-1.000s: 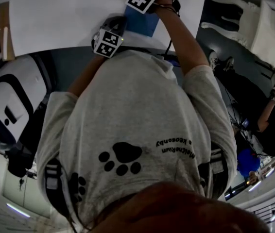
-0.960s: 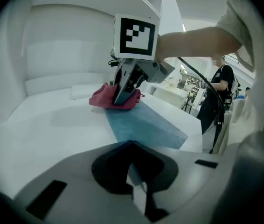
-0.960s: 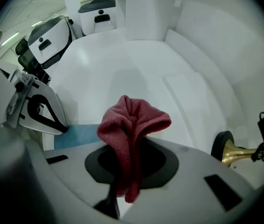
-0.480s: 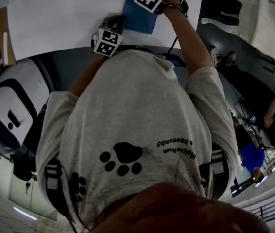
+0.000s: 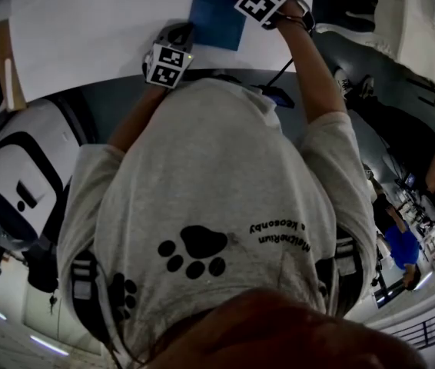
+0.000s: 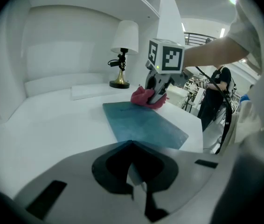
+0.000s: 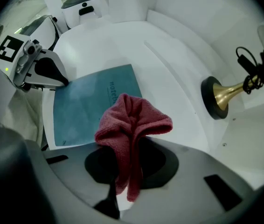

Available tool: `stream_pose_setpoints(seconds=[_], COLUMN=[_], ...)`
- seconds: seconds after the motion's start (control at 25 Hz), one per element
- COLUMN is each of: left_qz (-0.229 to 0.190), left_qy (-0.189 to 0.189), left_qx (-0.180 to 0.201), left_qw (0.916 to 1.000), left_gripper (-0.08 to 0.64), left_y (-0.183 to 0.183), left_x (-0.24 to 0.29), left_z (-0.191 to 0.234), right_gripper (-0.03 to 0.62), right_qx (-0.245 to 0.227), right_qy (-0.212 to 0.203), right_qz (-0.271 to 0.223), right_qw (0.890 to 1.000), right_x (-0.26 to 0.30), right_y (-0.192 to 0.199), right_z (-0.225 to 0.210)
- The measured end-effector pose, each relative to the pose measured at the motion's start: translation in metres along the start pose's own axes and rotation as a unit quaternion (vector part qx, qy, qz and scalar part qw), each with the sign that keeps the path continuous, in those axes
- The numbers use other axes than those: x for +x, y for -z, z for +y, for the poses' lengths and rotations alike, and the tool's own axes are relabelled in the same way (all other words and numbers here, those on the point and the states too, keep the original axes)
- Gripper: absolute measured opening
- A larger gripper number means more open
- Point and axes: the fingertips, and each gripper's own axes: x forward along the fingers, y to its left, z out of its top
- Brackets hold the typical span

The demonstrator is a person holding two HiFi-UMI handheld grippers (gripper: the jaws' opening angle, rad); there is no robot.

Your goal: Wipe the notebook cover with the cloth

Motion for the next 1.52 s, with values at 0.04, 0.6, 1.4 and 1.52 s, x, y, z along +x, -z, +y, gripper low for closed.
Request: stream_pose_setpoints(seconds=[0.04, 0.6, 1.4, 1.52], left_qz=[0.0, 0.0, 0.003, 0.004], left_qy=[0.0, 0.001, 0.004, 0.006], left_qx=[0.0, 0.0, -0.004, -0.006], left_qw=[1.0, 1.0, 1.0, 1.0], left_gripper=[0.011, 0.012, 0.012, 0.011], left_y=[0.0, 0.001, -0.002, -0.001], left_x=[0.0, 0.005, 0.006, 0.003], left_z=[0.0, -0.002, -0.002, -0.001], right_gripper=[0.071, 0.072, 0.072, 0.072], right_qx=[0.007, 0.172, -0.058, -0.093], right_qy=[-0.003, -0.012, -0.018, -0.016], right_qz=[0.001, -0.126, -0.117, -0.085], right_qw=[1.0, 0.977, 0.991, 0.992], right_x=[0.002, -0.019, -0.021, -0.011], right_y=[0.007, 0.02, -0.103, -0.107], right_z=[0.001, 0.005, 0.061, 0.065])
